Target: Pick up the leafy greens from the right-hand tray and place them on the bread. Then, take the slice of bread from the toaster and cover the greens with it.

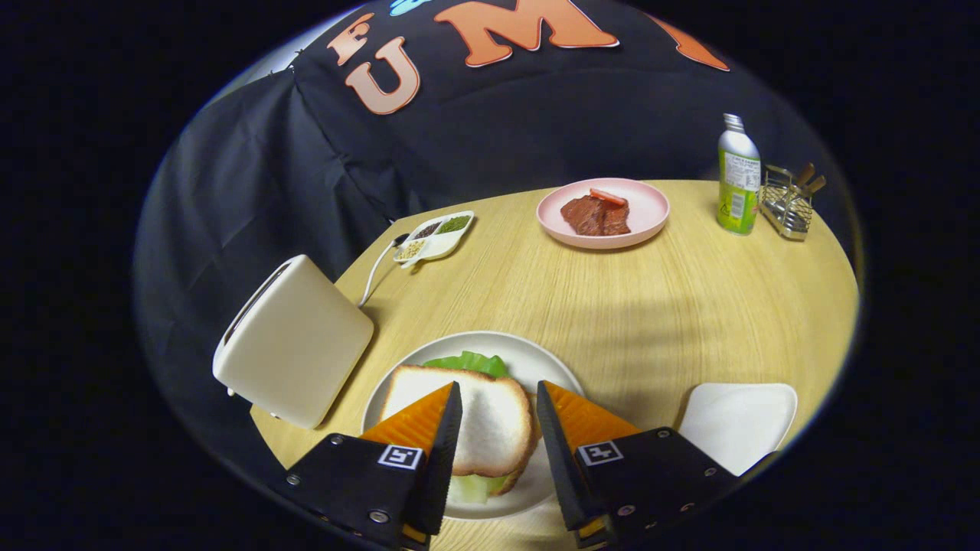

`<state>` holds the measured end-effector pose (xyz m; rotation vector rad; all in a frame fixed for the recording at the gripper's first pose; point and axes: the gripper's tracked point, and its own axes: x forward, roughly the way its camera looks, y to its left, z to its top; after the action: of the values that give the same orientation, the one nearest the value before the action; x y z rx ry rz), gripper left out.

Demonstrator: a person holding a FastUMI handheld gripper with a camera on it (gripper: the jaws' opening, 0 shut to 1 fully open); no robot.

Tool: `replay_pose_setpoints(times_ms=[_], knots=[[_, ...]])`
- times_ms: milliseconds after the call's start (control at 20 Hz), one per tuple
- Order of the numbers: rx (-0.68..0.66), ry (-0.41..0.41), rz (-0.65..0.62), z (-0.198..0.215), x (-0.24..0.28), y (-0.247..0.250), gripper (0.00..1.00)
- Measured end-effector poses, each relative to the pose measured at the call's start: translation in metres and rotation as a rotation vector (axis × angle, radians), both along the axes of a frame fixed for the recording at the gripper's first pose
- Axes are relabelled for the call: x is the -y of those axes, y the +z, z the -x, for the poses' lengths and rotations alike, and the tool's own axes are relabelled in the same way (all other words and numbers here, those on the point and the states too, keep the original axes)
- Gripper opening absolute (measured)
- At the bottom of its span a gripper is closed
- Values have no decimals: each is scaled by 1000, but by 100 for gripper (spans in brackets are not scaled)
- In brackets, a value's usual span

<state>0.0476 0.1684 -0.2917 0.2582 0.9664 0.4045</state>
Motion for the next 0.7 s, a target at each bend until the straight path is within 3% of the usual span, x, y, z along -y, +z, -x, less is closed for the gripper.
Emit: replay_pose_setpoints(times_ms=[200,450,700], knots=[[97,-44,6,-9,16,22,66],[234,-69,25,-8,29,55,83],[459,-150,73,-12,61,118,88]])
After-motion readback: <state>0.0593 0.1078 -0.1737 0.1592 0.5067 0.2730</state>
